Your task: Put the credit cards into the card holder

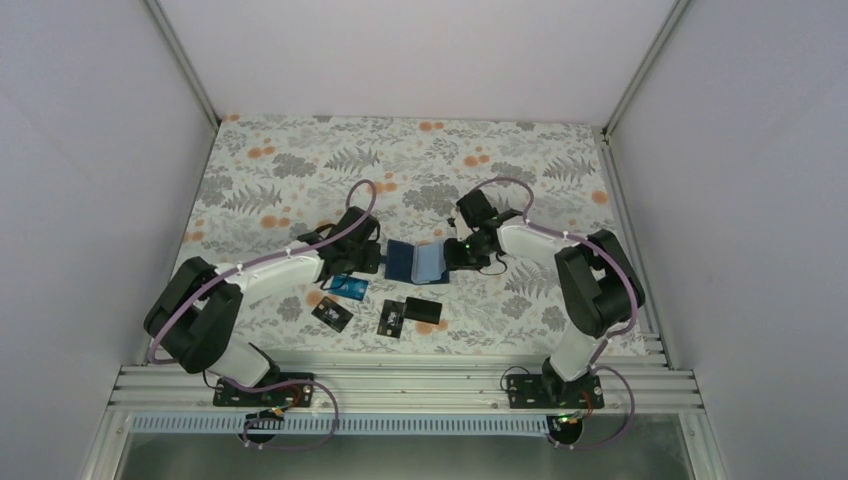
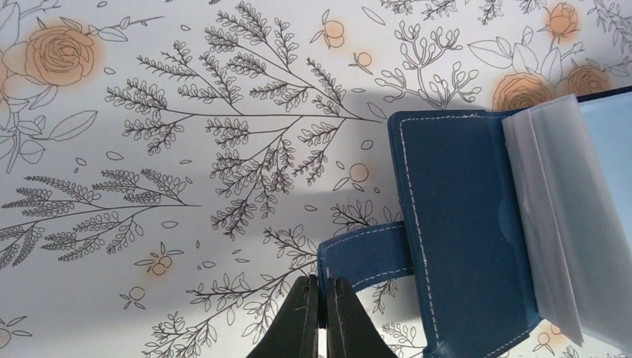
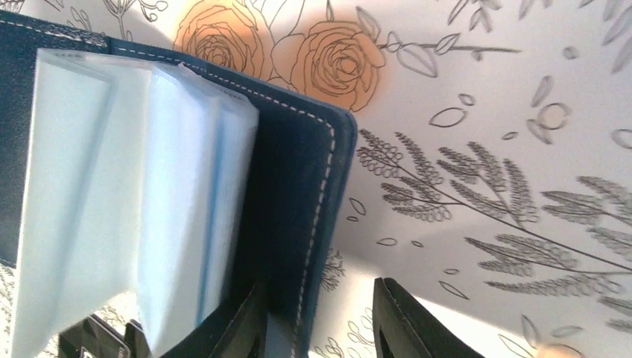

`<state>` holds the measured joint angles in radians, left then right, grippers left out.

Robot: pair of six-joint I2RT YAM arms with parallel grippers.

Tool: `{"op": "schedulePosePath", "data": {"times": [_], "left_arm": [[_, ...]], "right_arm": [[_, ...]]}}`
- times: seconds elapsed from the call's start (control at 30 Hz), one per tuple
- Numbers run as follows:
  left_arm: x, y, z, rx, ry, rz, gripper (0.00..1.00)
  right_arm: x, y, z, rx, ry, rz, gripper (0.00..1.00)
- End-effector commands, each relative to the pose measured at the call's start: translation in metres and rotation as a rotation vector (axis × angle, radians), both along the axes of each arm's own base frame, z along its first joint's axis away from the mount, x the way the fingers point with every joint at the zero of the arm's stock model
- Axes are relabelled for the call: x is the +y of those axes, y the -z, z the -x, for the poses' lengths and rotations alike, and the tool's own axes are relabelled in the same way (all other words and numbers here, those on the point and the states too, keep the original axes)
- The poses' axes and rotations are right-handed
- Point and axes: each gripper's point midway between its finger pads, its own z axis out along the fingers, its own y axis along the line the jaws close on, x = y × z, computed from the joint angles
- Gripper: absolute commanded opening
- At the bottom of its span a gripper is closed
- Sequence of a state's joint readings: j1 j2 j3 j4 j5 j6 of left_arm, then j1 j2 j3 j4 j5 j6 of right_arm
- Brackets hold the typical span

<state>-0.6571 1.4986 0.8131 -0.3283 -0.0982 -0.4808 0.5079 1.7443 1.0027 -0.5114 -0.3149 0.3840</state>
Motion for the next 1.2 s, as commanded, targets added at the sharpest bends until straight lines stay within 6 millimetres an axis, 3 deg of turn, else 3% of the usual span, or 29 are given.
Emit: {"op": "schedulePosePath", "data": {"times": [0.0, 0.2, 0.4, 0.53, 0.73, 0.97, 1.17], "left_arm": [[0.000, -0.019, -0.005, -0.036, -0.014, 0.014, 0.05], [-0.008, -0.035, -0.003, -0.058, 0.001, 0.050, 0.14], [-0.005, -0.065, -0.003, -0.107, -0.008, 0.067, 0.32], [-0.005, -0.083, 0.000, -0.135, -0.003, 0.075, 0.38], [-0.017, -0.105, 0.024, -0.159, 0.046, 0.120, 0.42], [-0.027, -0.082, 0.073, -0.081, 0.090, 0.152, 0.45], [-0.038, -0.040, 0.114, 0.019, 0.156, 0.127, 0.48]], "right_arm": [[-0.018, -0.021, -0.011, -0.079, 0.040, 0.076, 0.40], [-0.031, -0.044, -0.012, -0.141, 0.078, 0.114, 0.42], [-0.024, -0.077, -0.003, -0.184, 0.056, 0.025, 0.43], [-0.007, -0.092, 0.015, -0.174, 0.003, -0.109, 0.43], [0.014, -0.089, 0.057, -0.094, -0.090, -0.266, 0.44], [0.024, -0.066, 0.100, 0.001, -0.153, -0.251, 0.48], [0.041, -0.060, 0.121, 0.007, -0.196, -0.261, 0.48]]}}
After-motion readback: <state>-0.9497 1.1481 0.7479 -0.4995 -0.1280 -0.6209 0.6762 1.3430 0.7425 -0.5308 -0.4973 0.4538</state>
